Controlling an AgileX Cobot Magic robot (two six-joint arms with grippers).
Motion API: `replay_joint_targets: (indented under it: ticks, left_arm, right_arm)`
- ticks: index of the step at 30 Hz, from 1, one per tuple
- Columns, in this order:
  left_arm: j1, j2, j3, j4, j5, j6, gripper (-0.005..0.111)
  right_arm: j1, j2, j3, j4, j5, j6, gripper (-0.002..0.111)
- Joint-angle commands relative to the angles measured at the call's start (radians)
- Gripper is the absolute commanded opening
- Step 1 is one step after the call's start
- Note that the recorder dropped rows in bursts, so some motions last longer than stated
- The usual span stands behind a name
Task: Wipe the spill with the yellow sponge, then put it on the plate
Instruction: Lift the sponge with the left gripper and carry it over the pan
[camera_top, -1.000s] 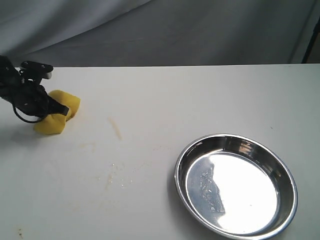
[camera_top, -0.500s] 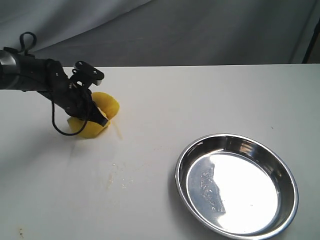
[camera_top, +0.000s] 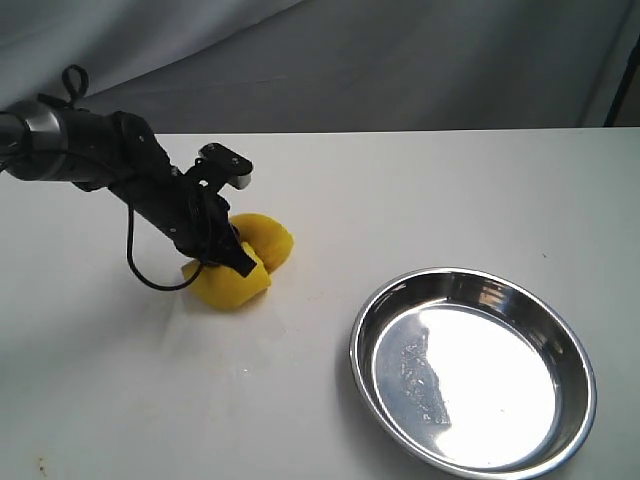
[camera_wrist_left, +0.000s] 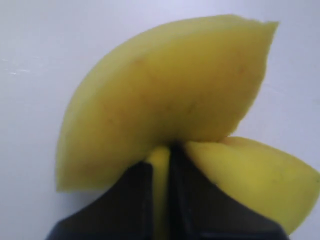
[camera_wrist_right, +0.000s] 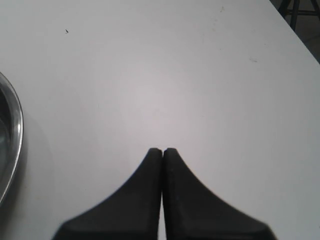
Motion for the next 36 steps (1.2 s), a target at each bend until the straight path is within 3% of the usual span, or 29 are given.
replay_joint_targets:
  ticks: [1,5,11,23,27,32,36]
  left_arm:
    - [-0.039,0.072,0.047,-0.032,0.351,0.058,0.000]
    - [-0.039,0.069,0.047,-0.103,0.403,0.089,0.000]
    - [-0.027,-0.004,0.047,-0.353,0.399,0.179,0.000]
    - [-0.027,-0.292,0.049,-0.401,0.402,0.187,0.000]
    - [-0.036,-0.353,0.049,-0.473,0.501,0.194,0.000]
    - [-0.133,-0.357,0.049,-0.480,0.493,0.194,0.000]
    - [-0.268,-0.357,0.049,-0.480,0.334,0.200,0.000]
  right_arm:
    - [-0.008,0.002,0.004,0.000,-0.016,0.005,0.000]
    - [-0.008,0.002,0.004,0.000,-0.016,0.005,0.000]
    - [-0.008,0.002,0.004,0.000,-0.016,0.005,0.000]
    - [-0.008,0.002,0.004,0.000,-0.016,0.005,0.000]
    - [-0.008,0.002,0.004,0.000,-0.016,0.005,0.000]
    - [-0.008,0.002,0.004,0.000,-0.016,0.005,0.000]
    - [-0.008,0.002,0.004,0.000,-0.016,0.005,0.000]
